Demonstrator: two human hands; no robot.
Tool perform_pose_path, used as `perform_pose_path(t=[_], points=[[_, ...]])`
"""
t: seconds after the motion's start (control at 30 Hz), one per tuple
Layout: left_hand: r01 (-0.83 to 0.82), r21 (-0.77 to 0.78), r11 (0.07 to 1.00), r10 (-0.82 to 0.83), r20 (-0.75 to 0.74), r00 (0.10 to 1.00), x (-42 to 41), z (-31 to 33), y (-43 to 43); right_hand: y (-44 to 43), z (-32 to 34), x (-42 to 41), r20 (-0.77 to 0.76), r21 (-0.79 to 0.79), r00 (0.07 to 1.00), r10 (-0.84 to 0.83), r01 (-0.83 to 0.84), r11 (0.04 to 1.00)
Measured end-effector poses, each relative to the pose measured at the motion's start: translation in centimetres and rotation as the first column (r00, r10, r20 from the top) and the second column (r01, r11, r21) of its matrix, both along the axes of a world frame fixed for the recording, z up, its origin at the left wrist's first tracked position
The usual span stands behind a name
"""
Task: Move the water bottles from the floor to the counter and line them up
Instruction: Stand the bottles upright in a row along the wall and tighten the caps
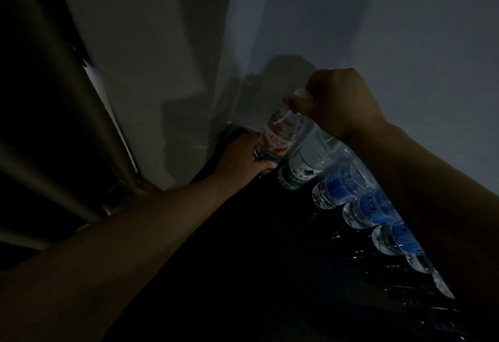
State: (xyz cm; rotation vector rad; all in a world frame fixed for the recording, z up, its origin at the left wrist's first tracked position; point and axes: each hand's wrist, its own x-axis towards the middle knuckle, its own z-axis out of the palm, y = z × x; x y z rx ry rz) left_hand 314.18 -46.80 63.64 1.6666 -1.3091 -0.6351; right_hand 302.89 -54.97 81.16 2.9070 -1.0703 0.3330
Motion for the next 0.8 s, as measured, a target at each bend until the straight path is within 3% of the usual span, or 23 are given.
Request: perform_pose_path(t=[0.2,0.8], points=[[-0.086,0.002,0.996,0.086,0.003,0.996,-1.0,0.3,0.0,-0.4,-0.3,-0.3,0.027,0.032,1.0,-0.005,0.004,0.999],[-0.075,0.169,0.983,0.082,-0.035,0.996,-1.5,2.2,0.8,0.1,0.1,0.5,-0.054,0.071,0.99,-0.133,0.137,0.988]])
